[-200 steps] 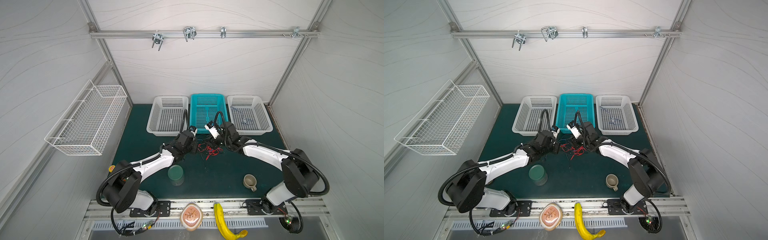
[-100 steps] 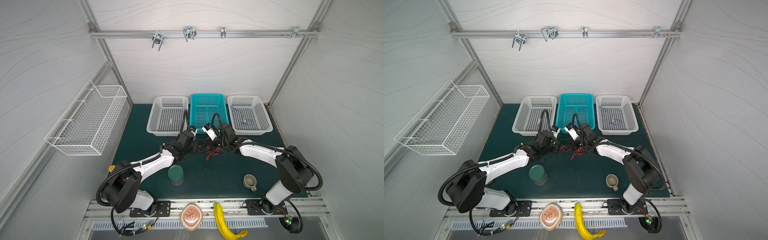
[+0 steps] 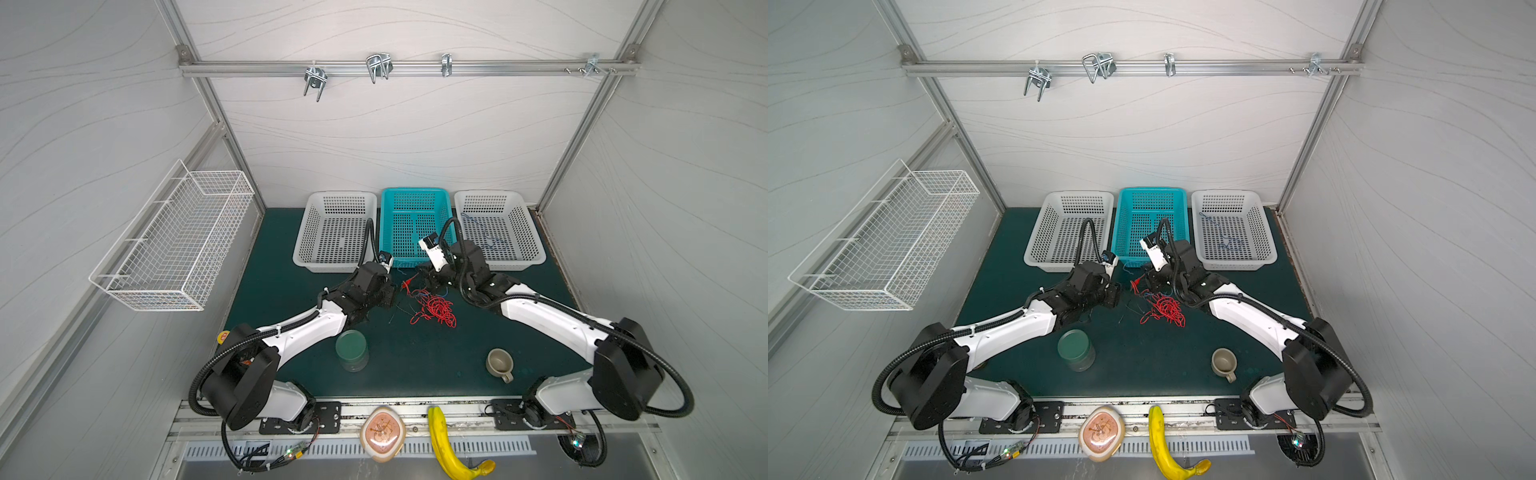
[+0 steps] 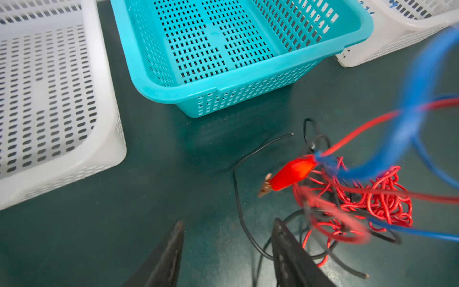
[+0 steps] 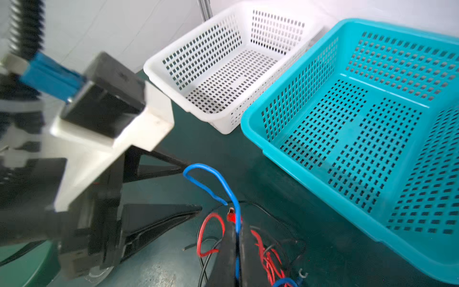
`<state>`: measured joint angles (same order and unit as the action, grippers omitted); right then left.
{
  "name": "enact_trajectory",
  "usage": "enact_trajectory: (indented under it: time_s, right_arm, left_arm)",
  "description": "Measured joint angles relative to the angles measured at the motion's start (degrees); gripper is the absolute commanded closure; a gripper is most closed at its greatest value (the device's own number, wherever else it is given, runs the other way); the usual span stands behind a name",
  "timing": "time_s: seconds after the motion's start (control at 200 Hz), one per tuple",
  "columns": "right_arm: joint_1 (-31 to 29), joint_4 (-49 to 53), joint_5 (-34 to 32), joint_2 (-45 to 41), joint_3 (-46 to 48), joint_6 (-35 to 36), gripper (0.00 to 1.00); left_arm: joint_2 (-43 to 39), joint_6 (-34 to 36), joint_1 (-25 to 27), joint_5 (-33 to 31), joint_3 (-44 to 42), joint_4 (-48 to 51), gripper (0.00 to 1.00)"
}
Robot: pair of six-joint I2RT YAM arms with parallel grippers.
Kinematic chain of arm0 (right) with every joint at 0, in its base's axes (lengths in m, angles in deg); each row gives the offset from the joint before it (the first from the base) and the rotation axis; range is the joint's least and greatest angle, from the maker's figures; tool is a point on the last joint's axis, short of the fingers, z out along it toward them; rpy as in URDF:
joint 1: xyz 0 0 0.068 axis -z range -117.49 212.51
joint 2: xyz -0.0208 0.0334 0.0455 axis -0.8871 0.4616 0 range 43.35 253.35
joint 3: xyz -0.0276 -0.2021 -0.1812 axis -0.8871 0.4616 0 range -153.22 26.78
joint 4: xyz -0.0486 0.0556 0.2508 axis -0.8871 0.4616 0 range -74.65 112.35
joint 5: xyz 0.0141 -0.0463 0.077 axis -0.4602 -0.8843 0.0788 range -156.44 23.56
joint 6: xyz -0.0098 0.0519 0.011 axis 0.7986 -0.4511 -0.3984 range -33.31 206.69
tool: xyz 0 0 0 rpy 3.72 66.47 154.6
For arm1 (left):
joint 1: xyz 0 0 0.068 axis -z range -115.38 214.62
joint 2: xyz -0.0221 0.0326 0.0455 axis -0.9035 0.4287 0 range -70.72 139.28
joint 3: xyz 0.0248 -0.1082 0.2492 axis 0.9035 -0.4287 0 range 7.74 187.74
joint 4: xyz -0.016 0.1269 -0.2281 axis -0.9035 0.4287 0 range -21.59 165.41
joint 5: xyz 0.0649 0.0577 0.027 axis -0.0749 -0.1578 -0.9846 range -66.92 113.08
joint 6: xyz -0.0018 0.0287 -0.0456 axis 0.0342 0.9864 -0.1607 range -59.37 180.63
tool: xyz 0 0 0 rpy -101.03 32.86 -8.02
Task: Untangle the cables
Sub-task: 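Draw the grippers apart, left pinching a red wire, right the blue wire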
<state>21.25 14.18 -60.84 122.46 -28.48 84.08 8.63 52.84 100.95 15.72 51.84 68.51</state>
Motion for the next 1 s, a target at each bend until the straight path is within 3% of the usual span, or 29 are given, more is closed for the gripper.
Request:
enact_trajectory:
  time_s: [0.505,1.001]
  right_arm:
    - [0.09,2.16,-2.8,-11.58,1.36,-0.81,1.0]
    - [0.13,1.79,-1.11,-10.99,1.33,-1.09,1.0]
  left_arm:
    - [-0.79,0.28,0.0,2.14,-1.62,-2.16,0.28]
    - [-3.8,-1.33,0.11,12.94,-4.94,-13.77,0.25]
